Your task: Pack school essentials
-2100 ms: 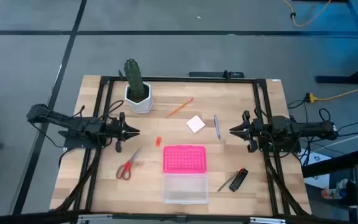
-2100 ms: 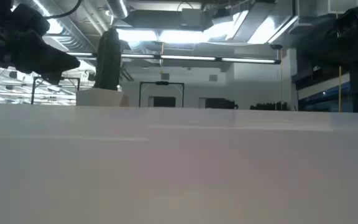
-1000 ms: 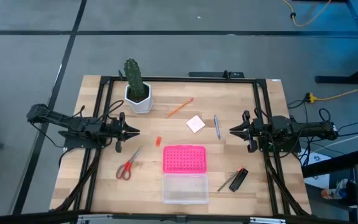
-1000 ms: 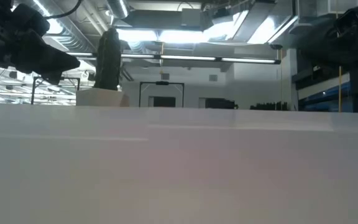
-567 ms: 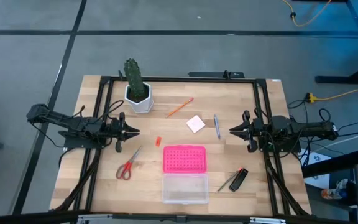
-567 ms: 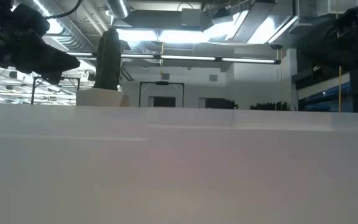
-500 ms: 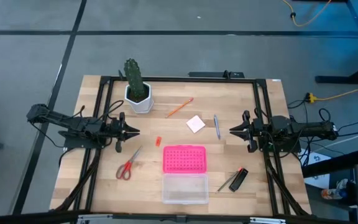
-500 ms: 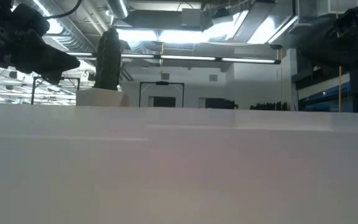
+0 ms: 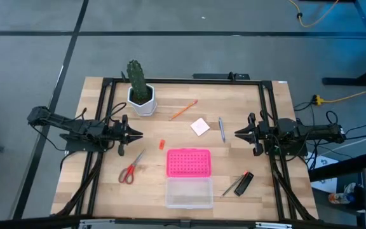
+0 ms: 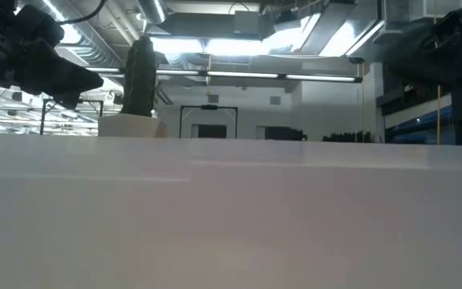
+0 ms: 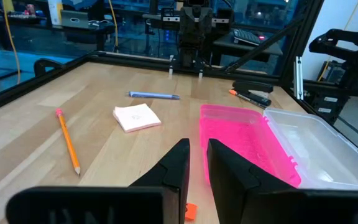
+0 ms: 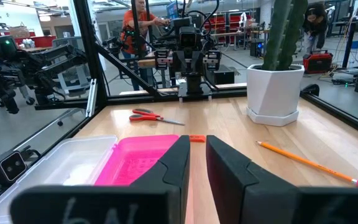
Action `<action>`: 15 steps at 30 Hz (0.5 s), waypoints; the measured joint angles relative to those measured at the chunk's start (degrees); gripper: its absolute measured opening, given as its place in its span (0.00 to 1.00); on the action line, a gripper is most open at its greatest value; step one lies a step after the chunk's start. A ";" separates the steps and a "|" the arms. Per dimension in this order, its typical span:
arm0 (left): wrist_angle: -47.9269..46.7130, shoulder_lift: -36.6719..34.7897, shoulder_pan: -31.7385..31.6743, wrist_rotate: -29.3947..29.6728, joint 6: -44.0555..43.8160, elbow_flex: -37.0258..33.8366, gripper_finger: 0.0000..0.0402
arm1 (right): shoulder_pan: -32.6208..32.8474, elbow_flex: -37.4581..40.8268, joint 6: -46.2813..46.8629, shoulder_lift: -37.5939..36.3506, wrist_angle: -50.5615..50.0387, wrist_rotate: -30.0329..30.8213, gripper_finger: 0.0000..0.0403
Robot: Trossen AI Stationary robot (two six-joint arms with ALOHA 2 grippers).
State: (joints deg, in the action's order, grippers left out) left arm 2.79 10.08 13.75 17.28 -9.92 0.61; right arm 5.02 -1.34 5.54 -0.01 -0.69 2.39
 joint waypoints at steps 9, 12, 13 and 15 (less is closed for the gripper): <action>0.00 0.00 -0.01 0.00 0.01 0.01 0.13 | -0.02 -0.01 0.00 0.00 -0.01 0.01 0.14; 0.00 0.00 0.01 0.00 0.01 0.01 0.13 | 0.00 -0.02 0.00 0.00 -0.02 0.04 0.14; 0.00 -0.01 0.01 0.00 0.01 0.01 0.13 | -0.01 -0.01 0.04 0.00 0.06 0.20 0.14; 0.00 0.00 -0.01 0.00 0.01 -0.01 0.13 | 0.00 -0.02 0.92 0.00 1.29 2.41 0.14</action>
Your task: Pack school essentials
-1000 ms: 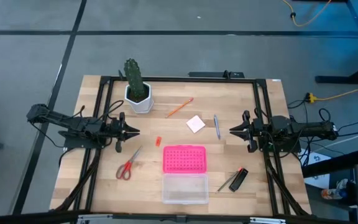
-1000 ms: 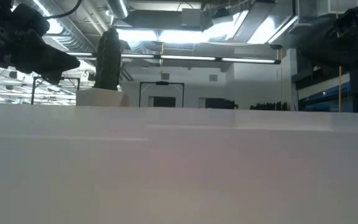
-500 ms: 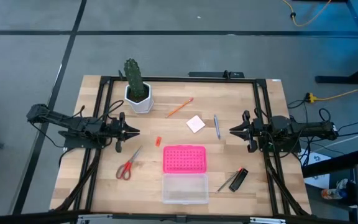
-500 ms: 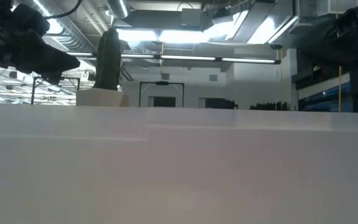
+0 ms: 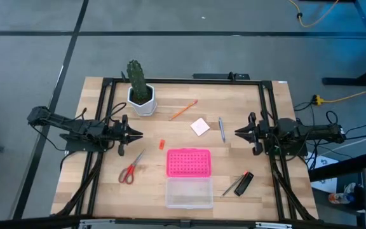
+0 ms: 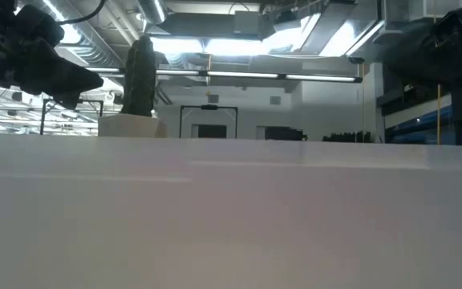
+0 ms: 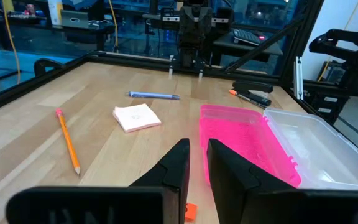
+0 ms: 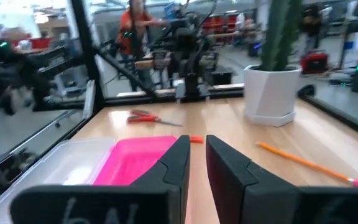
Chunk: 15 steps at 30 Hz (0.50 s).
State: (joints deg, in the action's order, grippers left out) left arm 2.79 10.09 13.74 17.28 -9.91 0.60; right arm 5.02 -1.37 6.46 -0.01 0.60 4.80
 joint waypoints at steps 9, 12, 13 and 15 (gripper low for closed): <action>0.13 -0.01 0.01 0.00 0.00 0.01 0.13 | -0.02 -0.04 31.93 0.00 10.24 3.89 0.14; 1.44 -0.02 0.01 0.02 -0.24 0.00 0.13 | -0.02 -0.04 33.66 0.00 10.38 8.49 0.14; 2.02 -0.02 0.01 0.00 -1.07 0.00 0.13 | -0.02 -0.04 35.62 0.00 10.38 10.15 0.14; 3.77 -0.02 0.00 0.19 -3.15 0.00 0.13 | 0.00 -0.04 41.20 0.00 10.40 15.00 0.14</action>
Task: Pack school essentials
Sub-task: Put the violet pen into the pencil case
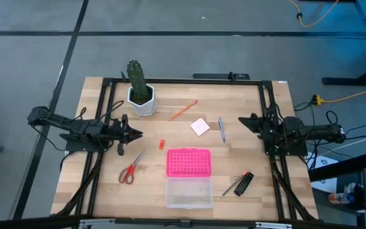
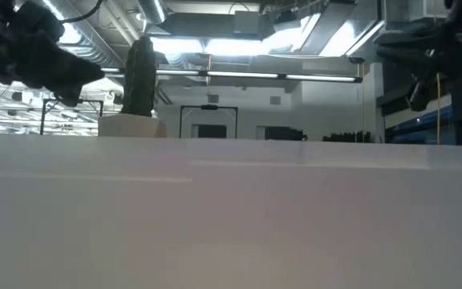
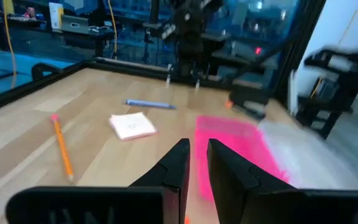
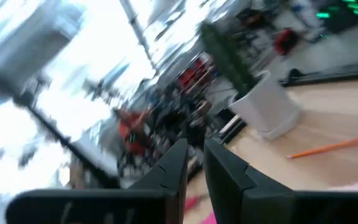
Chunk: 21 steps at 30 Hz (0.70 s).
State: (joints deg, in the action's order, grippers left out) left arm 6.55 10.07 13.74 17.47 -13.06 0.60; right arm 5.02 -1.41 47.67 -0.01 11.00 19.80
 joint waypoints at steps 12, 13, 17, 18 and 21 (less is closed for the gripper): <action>12.55 -0.02 -0.13 1.11 -7.41 0.00 0.13 | 0.01 0.00 -8.56 0.00 1.17 14.03 0.14; 13.07 -0.02 -0.13 1.39 -7.44 0.00 0.13 | 0.00 0.00 -10.28 0.00 1.64 15.36 0.14; 13.70 0.00 -0.13 2.99 -7.84 0.00 0.13 | -0.02 0.00 -17.28 0.00 4.87 16.59 0.14; 13.70 0.00 -0.13 2.99 -7.84 0.00 0.13 | -0.02 0.00 -17.90 0.00 5.42 16.19 0.14; 13.70 0.00 -0.13 3.09 -7.79 0.00 0.13 | -0.02 0.00 -18.02 0.00 9.71 14.88 0.16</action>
State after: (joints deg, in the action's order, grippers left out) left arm 20.25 10.07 13.61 20.56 -20.86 0.60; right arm 4.99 -1.41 29.65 -0.01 20.72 34.68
